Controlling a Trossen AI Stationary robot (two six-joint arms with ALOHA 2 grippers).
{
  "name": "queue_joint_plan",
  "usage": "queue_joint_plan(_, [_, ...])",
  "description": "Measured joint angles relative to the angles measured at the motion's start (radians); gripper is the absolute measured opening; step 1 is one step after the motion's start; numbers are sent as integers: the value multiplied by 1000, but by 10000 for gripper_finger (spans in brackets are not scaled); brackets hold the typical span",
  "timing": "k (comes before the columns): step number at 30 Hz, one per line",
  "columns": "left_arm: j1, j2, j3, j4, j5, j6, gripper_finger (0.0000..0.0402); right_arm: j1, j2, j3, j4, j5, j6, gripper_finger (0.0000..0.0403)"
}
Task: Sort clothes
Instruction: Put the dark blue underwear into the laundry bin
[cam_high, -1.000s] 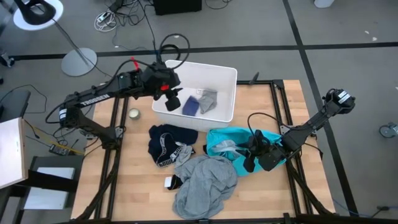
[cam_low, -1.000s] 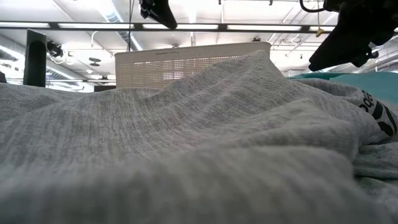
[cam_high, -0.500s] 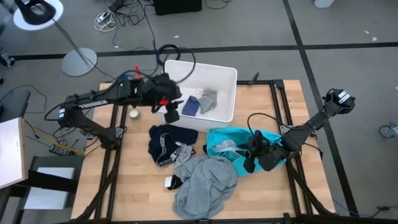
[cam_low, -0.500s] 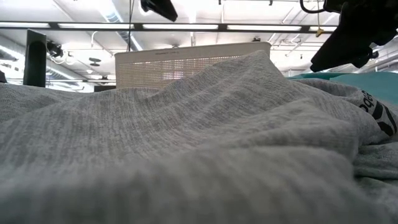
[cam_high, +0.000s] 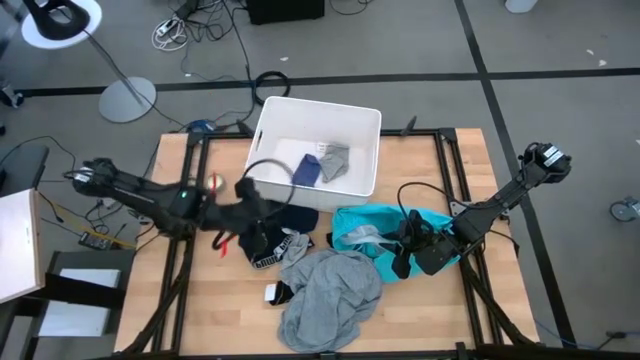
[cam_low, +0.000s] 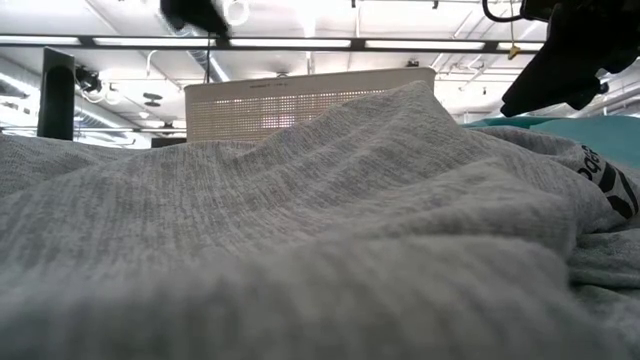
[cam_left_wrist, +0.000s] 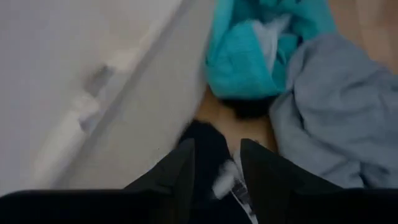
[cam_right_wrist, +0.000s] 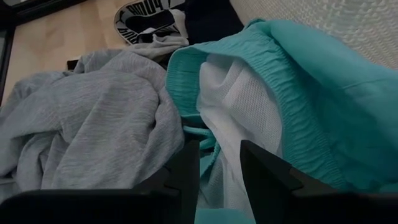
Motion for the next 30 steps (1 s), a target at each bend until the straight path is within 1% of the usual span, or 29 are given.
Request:
queue_joint_plan(3, [-28,-86,-173,97,-49,-127,135,2,0,0,1,0,0,115])
queue_joint_plan(5, [-32,-130,-277,102,-70,-218,135,2,0,0,3,0,0,115])
queue_joint_plan(8, [-29,-160,-410,170,-70,-317,135,1,0,0,5,0,1,115])
queue_joint_plan(10, [-21,-163,-492,213,-71,-357,135,-2,0,0,6,0,1,115])
queue_joint_plan(12, [-10,-157,-568,291,-71,-379,135,-2,0,0,7,0,1,115])
queue_joint_plan(16, [22,-146,-702,432,-70,-386,135,-3,0,0,10,1,3,114])
queue_joint_plan(22, [72,-131,-847,571,-67,-443,135,-3,0,0,9,1,9,114])
queue_joint_plan(26, [85,-118,-910,659,-26,-486,131,-3,0,0,9,1,9,114])
queue_joint_plan(27, [85,-119,-912,667,-17,-511,123,-3,0,0,9,1,9,114])
queue_joint_plan(28, [85,-119,-912,669,-13,-530,106,-3,0,0,9,1,10,114])
queue_joint_plan(30, [81,-120,-900,667,2,-522,49,-3,0,0,8,1,9,114])
